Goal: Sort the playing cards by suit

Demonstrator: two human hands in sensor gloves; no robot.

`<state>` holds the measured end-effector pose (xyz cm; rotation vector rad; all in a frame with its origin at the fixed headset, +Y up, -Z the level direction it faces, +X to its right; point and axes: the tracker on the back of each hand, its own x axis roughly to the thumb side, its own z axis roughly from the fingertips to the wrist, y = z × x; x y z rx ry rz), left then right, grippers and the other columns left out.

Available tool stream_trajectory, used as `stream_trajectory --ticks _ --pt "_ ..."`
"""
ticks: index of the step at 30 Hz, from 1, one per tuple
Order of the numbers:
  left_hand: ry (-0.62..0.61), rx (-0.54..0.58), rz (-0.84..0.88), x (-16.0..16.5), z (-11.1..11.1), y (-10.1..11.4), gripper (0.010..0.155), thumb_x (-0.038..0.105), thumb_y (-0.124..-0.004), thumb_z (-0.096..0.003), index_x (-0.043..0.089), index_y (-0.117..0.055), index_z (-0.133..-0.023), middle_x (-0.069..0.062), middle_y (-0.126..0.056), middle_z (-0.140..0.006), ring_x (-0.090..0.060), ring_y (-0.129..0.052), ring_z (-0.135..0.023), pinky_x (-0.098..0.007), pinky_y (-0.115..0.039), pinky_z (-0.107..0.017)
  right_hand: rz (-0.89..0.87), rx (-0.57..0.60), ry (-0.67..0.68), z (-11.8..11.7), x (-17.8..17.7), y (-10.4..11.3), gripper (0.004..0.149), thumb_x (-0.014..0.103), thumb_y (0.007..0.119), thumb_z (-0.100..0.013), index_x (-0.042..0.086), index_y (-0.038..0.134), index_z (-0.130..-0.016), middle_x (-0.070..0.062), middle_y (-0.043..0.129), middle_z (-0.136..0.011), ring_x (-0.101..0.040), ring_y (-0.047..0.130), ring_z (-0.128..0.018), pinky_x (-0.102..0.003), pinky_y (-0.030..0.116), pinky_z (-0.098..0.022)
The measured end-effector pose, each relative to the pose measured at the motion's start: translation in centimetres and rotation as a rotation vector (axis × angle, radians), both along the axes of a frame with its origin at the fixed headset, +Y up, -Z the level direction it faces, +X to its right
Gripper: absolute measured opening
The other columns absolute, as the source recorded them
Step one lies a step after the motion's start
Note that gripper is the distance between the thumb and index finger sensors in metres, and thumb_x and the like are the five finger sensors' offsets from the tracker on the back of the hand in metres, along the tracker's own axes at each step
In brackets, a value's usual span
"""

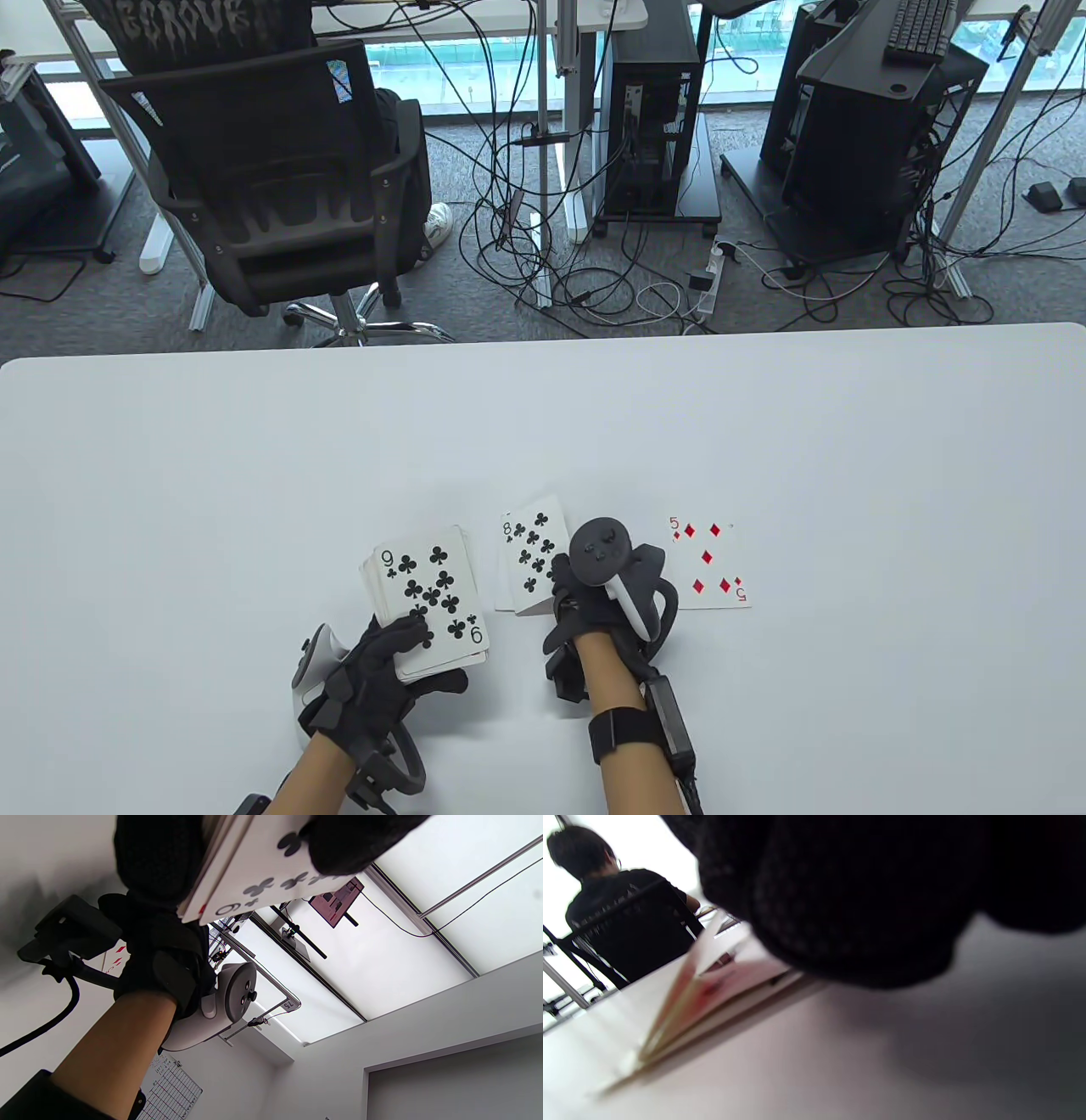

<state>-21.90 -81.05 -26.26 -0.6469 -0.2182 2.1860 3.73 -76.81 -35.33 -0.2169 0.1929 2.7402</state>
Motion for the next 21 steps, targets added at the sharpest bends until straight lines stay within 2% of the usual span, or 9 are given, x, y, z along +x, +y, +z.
stream_trajectory --ticks 4,7,12,17,21 --pt "0.002 -0.002 0.001 0.0 0.0 0.0 0.061 0.045 -0.070 -0.0615 0.039 -0.032 -0.109 0.004 -0.049 -0.116 -0.032 -0.067 -0.103 -0.041 -0.083 -0.056 0.264 -0.065 0.033 -0.3 -0.9 -0.4 0.044 0.031 0.069 -0.052 -0.009 0.081 -0.065 -0.003 0.092 -0.031 -0.013 0.096 -0.012 -0.036 0.088 -0.012" --pt "0.002 0.001 0.002 0.0 0.0 0.0 0.061 0.045 -0.071 -0.0614 0.039 -0.033 -0.109 0.004 -0.049 -0.116 -0.031 -0.067 -0.103 -0.041 -0.083 -0.056 0.339 -0.037 0.040 -0.2 -1.3 -0.6 0.045 0.031 0.069 -0.052 -0.010 0.080 -0.065 -0.003 0.092 -0.031 -0.014 0.096 -0.012 -0.037 0.088 -0.012" --pt "0.002 0.005 0.000 -0.1 0.0 0.0 0.061 0.045 -0.071 -0.0612 0.039 -0.033 -0.109 0.005 -0.049 -0.116 -0.031 -0.067 -0.103 -0.041 -0.083 -0.056 0.460 -0.072 0.066 0.0 -1.9 -0.6 0.048 0.035 0.069 -0.052 -0.010 0.079 -0.068 -0.004 0.092 -0.034 -0.015 0.096 -0.015 -0.038 0.088 -0.014" --pt "0.002 0.003 -0.003 -0.1 0.0 0.0 0.061 0.045 -0.071 -0.0614 0.039 -0.032 -0.109 0.005 -0.048 -0.116 -0.031 -0.067 -0.103 -0.041 -0.083 -0.056 0.428 0.000 0.101 0.6 -2.0 0.3 0.053 0.036 0.068 -0.052 -0.012 0.076 -0.073 -0.007 0.092 -0.036 -0.018 0.097 -0.018 -0.041 0.087 -0.017" --pt "-0.001 -0.002 -0.009 -0.1 0.0 0.0 0.061 0.045 -0.071 -0.0616 0.039 -0.033 -0.109 0.004 -0.049 -0.116 -0.031 -0.067 -0.103 -0.041 -0.083 -0.056 0.213 0.150 0.191 1.9 -2.3 2.3 0.055 0.036 0.067 -0.053 -0.014 0.074 -0.075 -0.008 0.093 -0.037 -0.020 0.098 -0.019 -0.041 0.087 -0.017"
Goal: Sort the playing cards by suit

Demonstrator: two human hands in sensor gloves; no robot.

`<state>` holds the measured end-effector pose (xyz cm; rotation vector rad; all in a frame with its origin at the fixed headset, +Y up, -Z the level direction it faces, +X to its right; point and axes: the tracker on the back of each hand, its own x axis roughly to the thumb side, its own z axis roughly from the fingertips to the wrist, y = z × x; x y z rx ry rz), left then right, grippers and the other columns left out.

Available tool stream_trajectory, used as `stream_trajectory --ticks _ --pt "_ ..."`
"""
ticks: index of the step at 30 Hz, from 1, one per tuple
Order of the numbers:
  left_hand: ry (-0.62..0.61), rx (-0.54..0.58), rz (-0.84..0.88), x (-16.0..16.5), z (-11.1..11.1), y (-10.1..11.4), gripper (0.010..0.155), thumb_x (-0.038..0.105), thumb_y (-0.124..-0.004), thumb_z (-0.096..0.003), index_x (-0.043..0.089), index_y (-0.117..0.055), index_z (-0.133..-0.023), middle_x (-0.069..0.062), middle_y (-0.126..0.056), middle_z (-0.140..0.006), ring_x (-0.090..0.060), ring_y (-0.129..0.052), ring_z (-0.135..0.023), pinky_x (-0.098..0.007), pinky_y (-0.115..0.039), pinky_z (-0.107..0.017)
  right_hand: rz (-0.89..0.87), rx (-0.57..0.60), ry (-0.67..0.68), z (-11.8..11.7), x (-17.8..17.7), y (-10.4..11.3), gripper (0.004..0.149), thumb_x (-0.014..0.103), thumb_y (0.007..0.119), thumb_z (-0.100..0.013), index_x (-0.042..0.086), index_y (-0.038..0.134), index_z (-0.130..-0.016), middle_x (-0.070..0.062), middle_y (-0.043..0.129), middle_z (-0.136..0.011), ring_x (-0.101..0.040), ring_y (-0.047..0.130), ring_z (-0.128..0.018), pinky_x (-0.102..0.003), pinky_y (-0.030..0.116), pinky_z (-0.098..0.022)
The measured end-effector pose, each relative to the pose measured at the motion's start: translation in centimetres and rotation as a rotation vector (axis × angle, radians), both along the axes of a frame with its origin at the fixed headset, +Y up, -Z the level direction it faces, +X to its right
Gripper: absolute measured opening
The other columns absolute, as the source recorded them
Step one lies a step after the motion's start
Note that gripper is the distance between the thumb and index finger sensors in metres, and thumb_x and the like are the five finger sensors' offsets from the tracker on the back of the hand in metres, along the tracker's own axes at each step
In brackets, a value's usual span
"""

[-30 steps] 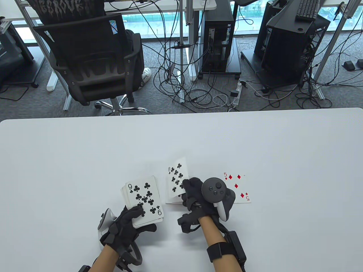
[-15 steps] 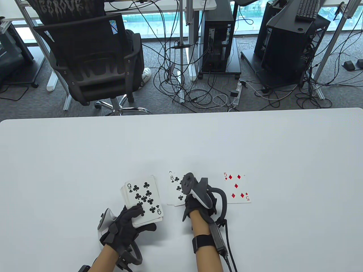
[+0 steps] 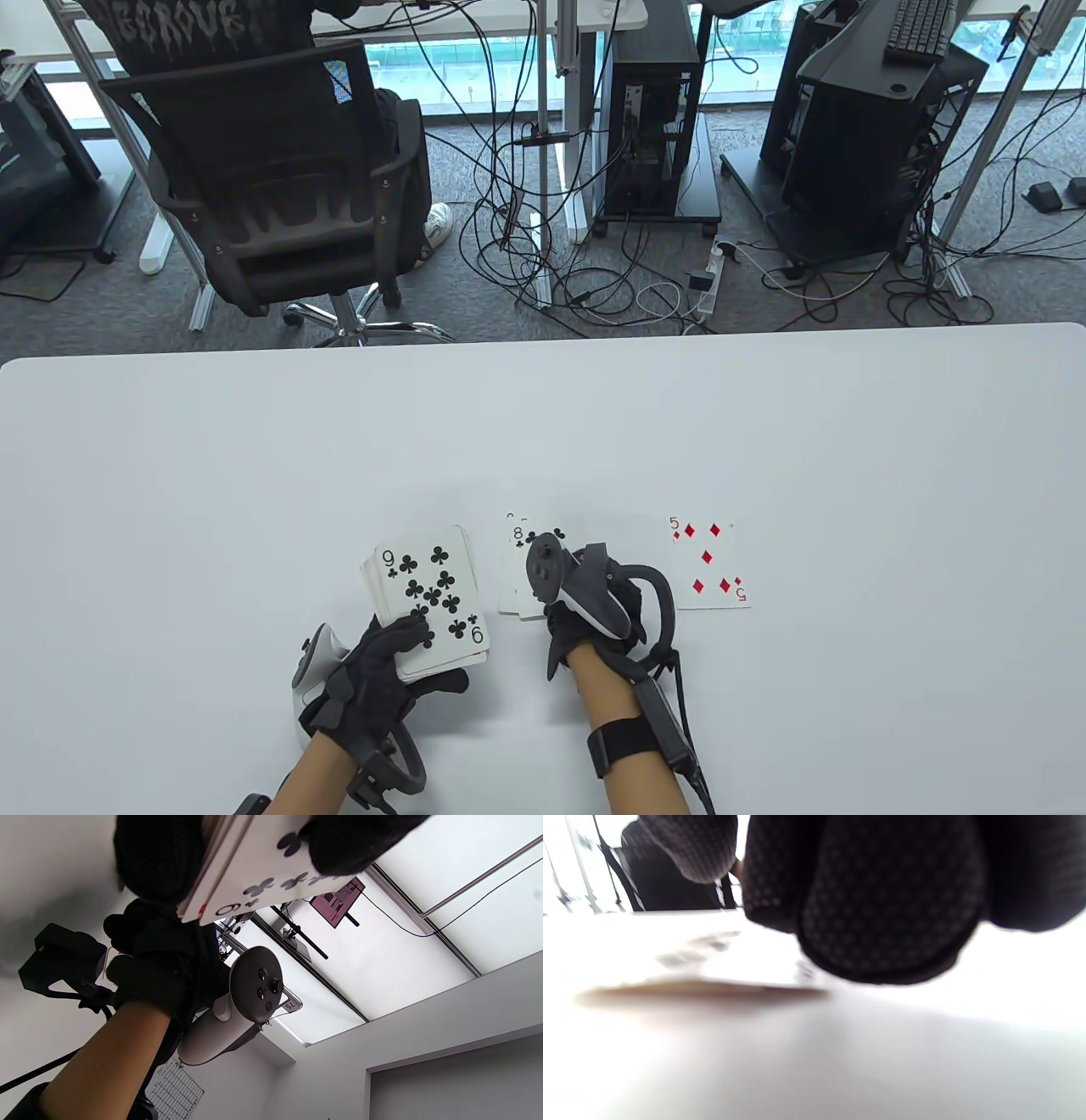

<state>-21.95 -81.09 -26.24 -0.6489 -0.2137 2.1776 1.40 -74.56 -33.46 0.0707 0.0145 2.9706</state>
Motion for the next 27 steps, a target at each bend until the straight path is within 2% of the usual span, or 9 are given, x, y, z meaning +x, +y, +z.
stream_trajectory --ticks 5,8,11,14,16,18,22,27 --pt "-0.002 0.002 -0.007 0.0 0.0 0.0 0.061 0.045 -0.071 -0.0614 0.039 -0.033 -0.109 0.004 -0.049 -0.116 -0.032 -0.067 -0.103 -0.041 -0.083 -0.056 -0.427 0.112 0.154 2.5 -0.8 1.4 0.057 0.035 0.061 -0.055 -0.016 0.070 -0.079 -0.013 0.094 -0.045 -0.025 0.099 -0.025 -0.045 0.087 -0.021" --pt "-0.006 0.002 -0.010 0.0 0.0 0.0 0.061 0.045 -0.071 -0.0614 0.039 -0.033 -0.109 0.004 -0.049 -0.116 -0.032 -0.067 -0.103 -0.041 -0.083 -0.057 -0.641 0.099 0.241 4.3 -1.8 1.6 0.056 0.035 0.058 -0.056 -0.015 0.070 -0.079 -0.015 0.093 -0.047 -0.027 0.099 -0.028 -0.046 0.086 -0.023" --pt "-0.012 0.003 -0.015 0.0 0.0 -0.1 0.061 0.045 -0.071 -0.0612 0.039 -0.033 -0.109 0.004 -0.049 -0.116 -0.032 -0.067 -0.103 -0.041 -0.083 -0.056 -0.630 0.116 0.317 5.5 -2.8 1.6 0.060 0.039 0.058 -0.056 -0.015 0.066 -0.082 -0.017 0.091 -0.052 -0.030 0.098 -0.033 -0.048 0.086 -0.026" --pt "-0.012 0.007 -0.022 -0.1 0.0 -0.1 0.061 0.045 -0.071 -0.0613 0.039 -0.033 -0.109 0.004 -0.049 -0.116 -0.031 -0.066 -0.104 -0.041 -0.082 -0.057 -0.518 0.151 0.374 6.2 -3.6 1.7 0.074 0.050 0.064 -0.051 -0.015 0.055 -0.086 -0.019 0.086 -0.059 -0.031 0.096 -0.040 -0.049 0.084 -0.030" --pt "-0.013 0.009 -0.017 -0.1 0.0 -0.1 0.061 0.045 -0.071 -0.0613 0.039 -0.033 -0.109 0.004 -0.049 -0.116 -0.031 -0.067 -0.103 -0.041 -0.083 -0.056 -0.433 0.212 0.383 6.7 -4.1 1.9 0.076 0.052 0.069 -0.048 -0.012 0.054 -0.085 -0.017 0.085 -0.059 -0.028 0.095 -0.040 -0.047 0.085 -0.031" --pt "-0.019 0.013 -0.021 -0.1 0.0 -0.1 0.061 0.045 -0.072 -0.0610 0.040 -0.034 -0.109 0.005 -0.050 -0.116 -0.031 -0.068 -0.102 -0.041 -0.082 -0.056 -0.408 0.268 0.384 6.7 -4.0 2.0 0.074 0.052 0.072 -0.045 -0.010 0.058 -0.082 -0.013 0.087 -0.054 -0.022 0.097 -0.034 -0.043 0.087 -0.028" --pt "-0.023 0.018 -0.036 -0.2 -0.1 -0.2 0.061 0.045 -0.073 -0.0607 0.040 -0.035 -0.109 0.005 -0.051 -0.115 -0.031 -0.068 -0.102 -0.042 -0.083 -0.056 -0.559 0.198 0.346 6.1 -3.5 1.7 0.064 0.045 0.077 -0.045 -0.008 0.066 -0.077 -0.011 0.090 -0.047 -0.021 0.098 -0.028 -0.042 0.088 -0.024" --pt "-0.033 0.032 -0.045 -0.2 -0.1 -0.2 0.062 0.044 -0.074 -0.0603 0.040 -0.036 -0.108 0.005 -0.051 -0.115 -0.031 -0.069 -0.102 -0.042 -0.082 -0.056 -0.616 0.179 0.348 5.8 -3.0 1.6 0.051 0.038 0.075 -0.047 -0.006 0.071 -0.073 -0.010 0.092 -0.042 -0.020 0.099 -0.023 -0.041 0.088 -0.021"
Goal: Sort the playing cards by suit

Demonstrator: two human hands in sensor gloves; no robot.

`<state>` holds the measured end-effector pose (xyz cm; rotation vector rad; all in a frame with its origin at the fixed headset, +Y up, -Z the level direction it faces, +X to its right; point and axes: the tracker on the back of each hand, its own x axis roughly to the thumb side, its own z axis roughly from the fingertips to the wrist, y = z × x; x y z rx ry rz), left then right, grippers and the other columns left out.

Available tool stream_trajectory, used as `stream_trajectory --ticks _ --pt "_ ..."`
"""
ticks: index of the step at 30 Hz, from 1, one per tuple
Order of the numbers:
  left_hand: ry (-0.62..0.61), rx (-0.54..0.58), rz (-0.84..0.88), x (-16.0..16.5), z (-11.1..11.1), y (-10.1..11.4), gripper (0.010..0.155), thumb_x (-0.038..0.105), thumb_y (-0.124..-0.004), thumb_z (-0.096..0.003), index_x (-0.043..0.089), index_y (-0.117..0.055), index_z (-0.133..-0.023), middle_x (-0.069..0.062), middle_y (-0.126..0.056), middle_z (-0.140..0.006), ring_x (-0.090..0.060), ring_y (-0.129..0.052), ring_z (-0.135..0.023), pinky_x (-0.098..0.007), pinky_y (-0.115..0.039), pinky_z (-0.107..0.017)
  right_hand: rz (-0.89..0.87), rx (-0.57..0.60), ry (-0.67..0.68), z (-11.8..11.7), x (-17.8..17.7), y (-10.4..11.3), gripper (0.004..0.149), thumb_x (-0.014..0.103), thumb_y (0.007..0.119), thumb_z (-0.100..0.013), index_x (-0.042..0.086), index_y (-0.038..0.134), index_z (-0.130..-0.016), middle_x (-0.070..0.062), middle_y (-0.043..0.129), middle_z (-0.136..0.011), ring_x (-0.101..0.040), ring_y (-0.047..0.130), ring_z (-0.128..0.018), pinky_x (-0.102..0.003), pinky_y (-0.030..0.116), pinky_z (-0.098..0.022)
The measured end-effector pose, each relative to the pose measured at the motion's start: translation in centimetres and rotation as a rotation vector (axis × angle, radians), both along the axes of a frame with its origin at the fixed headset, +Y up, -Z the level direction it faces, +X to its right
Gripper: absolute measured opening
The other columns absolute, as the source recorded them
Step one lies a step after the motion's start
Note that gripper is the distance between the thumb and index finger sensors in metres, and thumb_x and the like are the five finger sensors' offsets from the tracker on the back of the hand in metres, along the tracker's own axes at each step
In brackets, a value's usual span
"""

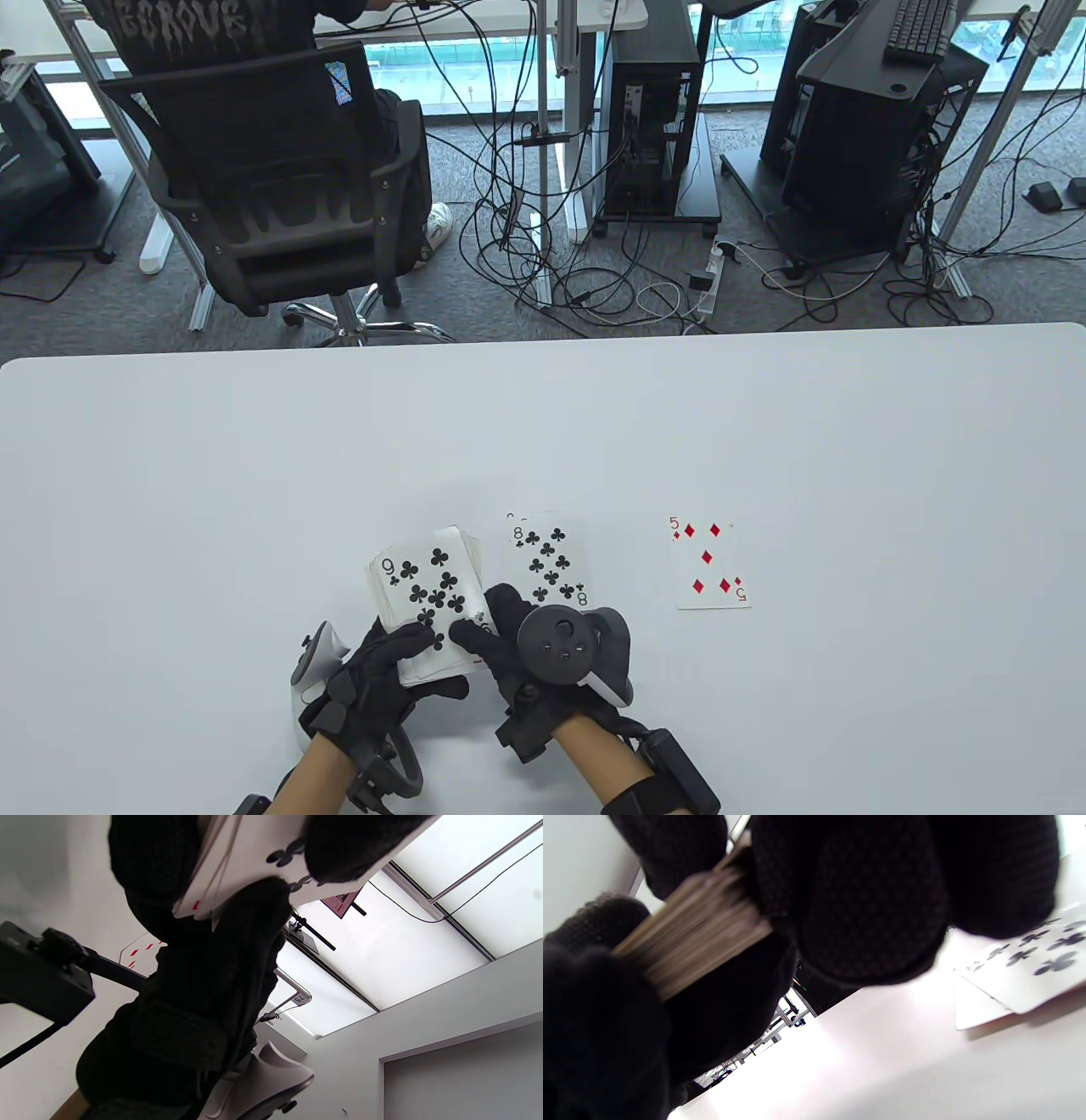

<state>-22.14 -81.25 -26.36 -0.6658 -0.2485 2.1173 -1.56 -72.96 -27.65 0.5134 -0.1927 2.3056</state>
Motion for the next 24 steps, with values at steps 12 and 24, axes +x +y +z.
stream_trajectory --ticks 12,24 --pt "0.000 -0.009 0.006 0.1 -0.1 -0.2 0.061 0.043 -0.073 -0.0602 0.039 -0.036 -0.108 0.005 -0.050 -0.115 -0.031 -0.067 -0.103 -0.042 -0.082 -0.056 0.032 -0.013 -0.065 -1.6 1.9 0.2 0.041 0.029 0.066 -0.051 -0.004 0.073 -0.074 -0.006 0.093 -0.039 -0.017 0.099 -0.021 -0.039 0.089 -0.020" --pt "0.021 -0.018 0.065 0.2 -0.1 0.0 0.061 0.044 -0.072 -0.0608 0.039 -0.035 -0.109 0.005 -0.050 -0.115 -0.031 -0.068 -0.103 -0.041 -0.083 -0.056 -0.472 -0.386 -0.289 -5.5 7.1 -3.1 0.041 0.025 0.066 -0.054 -0.010 0.073 -0.073 -0.006 0.092 -0.036 -0.016 0.098 -0.016 -0.038 0.088 -0.015"
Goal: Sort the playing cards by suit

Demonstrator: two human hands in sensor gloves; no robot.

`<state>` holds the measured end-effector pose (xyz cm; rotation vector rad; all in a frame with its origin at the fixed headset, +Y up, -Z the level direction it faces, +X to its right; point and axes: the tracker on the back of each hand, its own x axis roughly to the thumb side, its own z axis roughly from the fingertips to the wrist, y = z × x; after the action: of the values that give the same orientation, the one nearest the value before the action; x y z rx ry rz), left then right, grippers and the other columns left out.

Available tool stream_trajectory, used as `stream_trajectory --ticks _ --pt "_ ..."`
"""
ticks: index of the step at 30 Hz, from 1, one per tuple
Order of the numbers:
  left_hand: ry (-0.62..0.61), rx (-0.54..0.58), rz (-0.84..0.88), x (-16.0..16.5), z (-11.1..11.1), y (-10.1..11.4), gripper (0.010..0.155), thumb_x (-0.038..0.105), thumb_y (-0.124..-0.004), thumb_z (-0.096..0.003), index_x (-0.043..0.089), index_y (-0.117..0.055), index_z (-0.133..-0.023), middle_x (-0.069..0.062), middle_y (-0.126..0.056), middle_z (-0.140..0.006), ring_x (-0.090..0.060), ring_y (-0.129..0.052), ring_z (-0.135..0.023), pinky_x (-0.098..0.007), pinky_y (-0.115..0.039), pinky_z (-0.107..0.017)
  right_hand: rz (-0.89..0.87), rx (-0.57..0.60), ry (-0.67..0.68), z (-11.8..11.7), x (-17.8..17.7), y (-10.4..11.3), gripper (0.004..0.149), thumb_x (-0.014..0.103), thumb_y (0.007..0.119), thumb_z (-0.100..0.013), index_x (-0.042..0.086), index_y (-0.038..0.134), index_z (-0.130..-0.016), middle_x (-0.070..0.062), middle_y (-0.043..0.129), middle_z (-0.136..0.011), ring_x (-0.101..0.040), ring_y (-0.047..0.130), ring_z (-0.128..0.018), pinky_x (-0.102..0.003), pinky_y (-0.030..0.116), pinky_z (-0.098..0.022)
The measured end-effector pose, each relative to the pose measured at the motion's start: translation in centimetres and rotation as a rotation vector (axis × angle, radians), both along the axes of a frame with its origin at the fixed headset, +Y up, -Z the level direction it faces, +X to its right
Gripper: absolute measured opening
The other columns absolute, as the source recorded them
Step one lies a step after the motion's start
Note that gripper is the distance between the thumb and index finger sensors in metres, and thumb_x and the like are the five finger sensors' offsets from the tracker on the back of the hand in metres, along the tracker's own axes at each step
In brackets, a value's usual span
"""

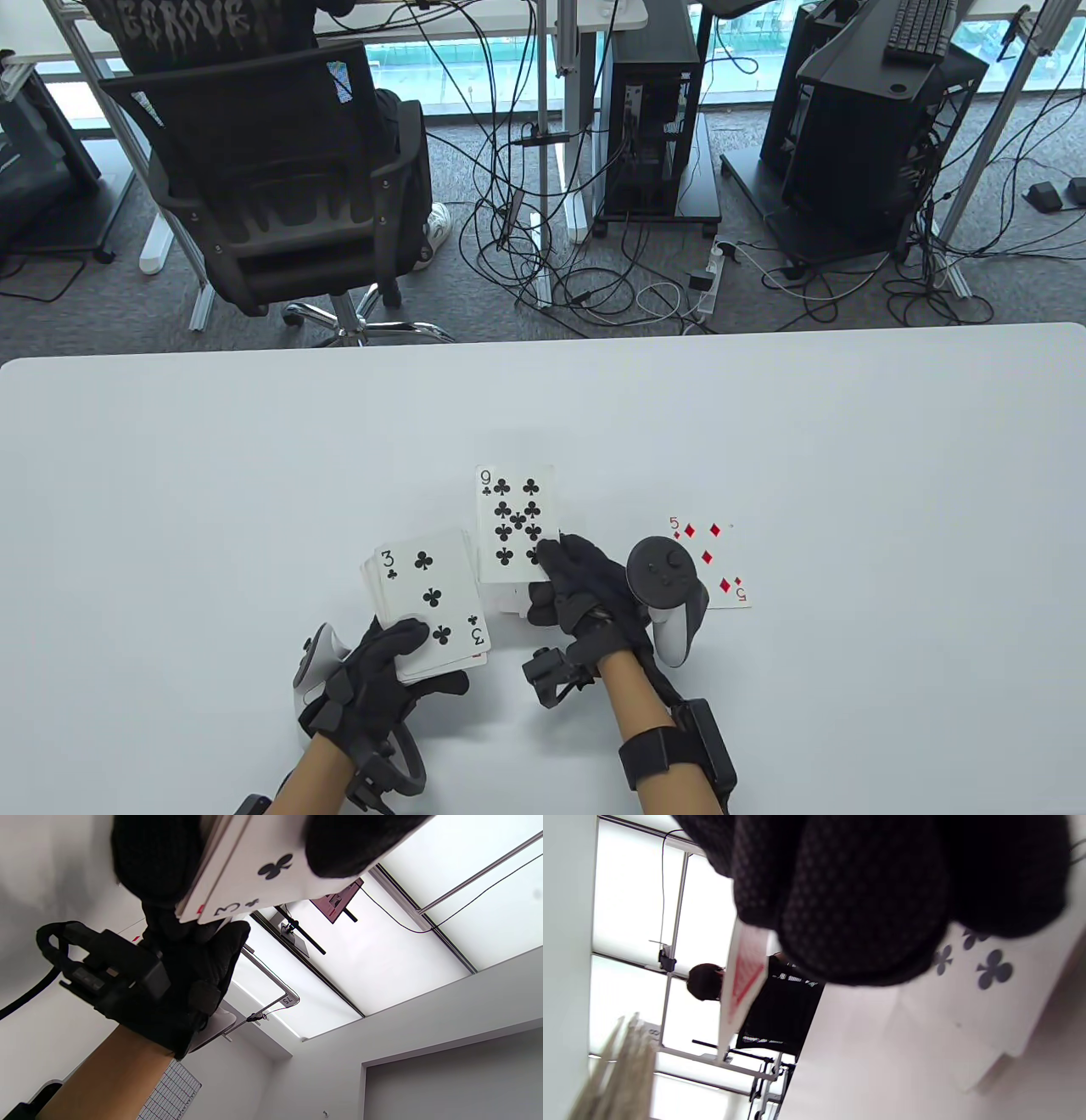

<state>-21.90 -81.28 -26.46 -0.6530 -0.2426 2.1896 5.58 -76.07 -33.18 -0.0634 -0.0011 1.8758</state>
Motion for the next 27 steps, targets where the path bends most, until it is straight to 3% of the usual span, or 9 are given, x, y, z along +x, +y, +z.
stream_trajectory --ticks 4,14,19,27 --pt "-0.002 -0.001 0.001 0.0 0.0 0.0 0.061 0.044 -0.072 -0.0609 0.039 -0.035 -0.109 0.005 -0.050 -0.116 -0.031 -0.068 -0.103 -0.041 -0.083 -0.056 0.444 -0.097 -0.021 -0.8 0.0 -0.1 0.041 0.026 0.066 -0.053 -0.010 0.075 -0.071 -0.003 0.092 -0.032 -0.013 0.097 -0.012 -0.037 0.089 -0.014" --pt "-0.004 -0.001 0.002 0.0 0.1 0.0 0.061 0.044 -0.072 -0.0609 0.039 -0.034 -0.109 0.005 -0.050 -0.116 -0.031 -0.068 -0.103 -0.041 -0.083 -0.056 1.097 -0.220 0.036 -1.7 -2.9 0.1 0.044 0.030 0.069 -0.052 -0.010 0.078 -0.068 -0.003 0.092 -0.029 -0.013 0.096 -0.009 -0.037 0.088 -0.013" --pt "-0.007 0.001 0.002 0.0 0.1 0.0 0.061 0.044 -0.072 -0.0609 0.039 -0.034 -0.109 0.005 -0.050 -0.116 -0.031 -0.068 -0.103 -0.041 -0.083 -0.056 1.284 -0.253 0.063 -1.9 -3.4 -0.5 0.048 0.034 0.069 -0.052 -0.011 0.079 -0.068 -0.004 0.093 -0.030 -0.014 0.096 -0.011 -0.038 0.088 -0.014" --pt "-0.007 -0.005 -0.007 0.0 0.1 0.0 0.061 0.044 -0.072 -0.0608 0.039 -0.034 -0.109 0.005 -0.050 -0.115 -0.031 -0.068 -0.103 -0.041 -0.083 -0.056 1.364 -0.220 0.068 -1.6 -3.8 -0.9 0.051 0.036 0.068 -0.052 -0.011 0.078 -0.070 -0.007 0.093 -0.035 -0.017 0.097 -0.015 -0.041 0.087 -0.017"
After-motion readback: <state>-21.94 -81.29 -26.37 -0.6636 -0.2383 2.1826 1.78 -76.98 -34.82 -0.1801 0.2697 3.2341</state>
